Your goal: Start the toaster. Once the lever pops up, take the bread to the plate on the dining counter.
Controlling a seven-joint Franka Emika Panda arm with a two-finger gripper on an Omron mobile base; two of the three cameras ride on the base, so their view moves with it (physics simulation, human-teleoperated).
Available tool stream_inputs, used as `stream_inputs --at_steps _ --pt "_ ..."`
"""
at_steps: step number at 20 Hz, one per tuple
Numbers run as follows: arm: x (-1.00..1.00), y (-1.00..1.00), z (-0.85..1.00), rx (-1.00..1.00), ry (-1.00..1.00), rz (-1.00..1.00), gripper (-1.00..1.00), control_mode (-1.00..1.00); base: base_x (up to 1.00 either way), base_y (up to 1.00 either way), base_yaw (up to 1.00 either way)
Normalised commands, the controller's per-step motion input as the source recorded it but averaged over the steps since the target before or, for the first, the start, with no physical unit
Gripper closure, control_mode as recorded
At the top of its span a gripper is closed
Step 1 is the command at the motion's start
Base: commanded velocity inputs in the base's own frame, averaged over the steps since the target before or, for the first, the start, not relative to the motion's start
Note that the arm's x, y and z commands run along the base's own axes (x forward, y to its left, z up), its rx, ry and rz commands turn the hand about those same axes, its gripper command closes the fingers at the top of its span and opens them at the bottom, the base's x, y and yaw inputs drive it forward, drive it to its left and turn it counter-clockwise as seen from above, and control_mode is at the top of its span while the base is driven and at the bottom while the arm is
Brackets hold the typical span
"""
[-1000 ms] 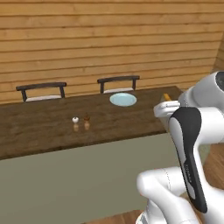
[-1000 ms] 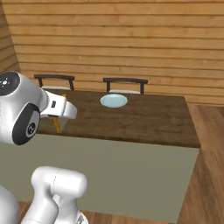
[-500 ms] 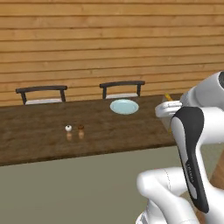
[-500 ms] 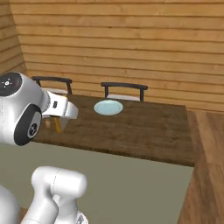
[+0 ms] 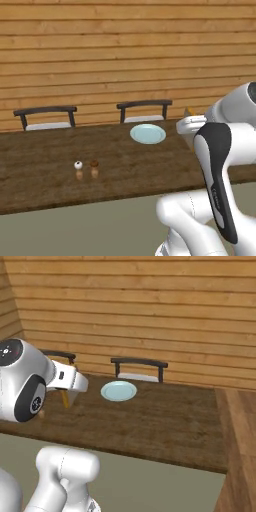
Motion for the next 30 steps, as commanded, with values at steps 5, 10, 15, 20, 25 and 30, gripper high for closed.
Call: stream_inputs --at_steps 5,10,15,20,25,30 --pt "0.0 0.0 0.0 0.0 0.0 0.0 1.0 1.0 0.35 -0.01 0.05" --pt "0.59 -0.14 -0.16 0.02 0.08 0.14 1.0 -1.0 0.0 0.0 0.0" --pt "1.0 -0.07 -0.38 0.05 0.12 0.15 1.0 -1.0 0.0 0.0 0.0" --pt "1.0 -0.13 -0.29 0.07 0.11 0.13 1.0 -1.0 0.0 0.0 0.0" --pt "0.87 -0.11 -0.3 0.02 0.1 0.07 1.0 -1.0 0.0 0.0 0.0" --pt "0.74 -0.12 -0.38 0.0 0.03 0.0 1.0 -1.0 0.0 0.0 0.0"
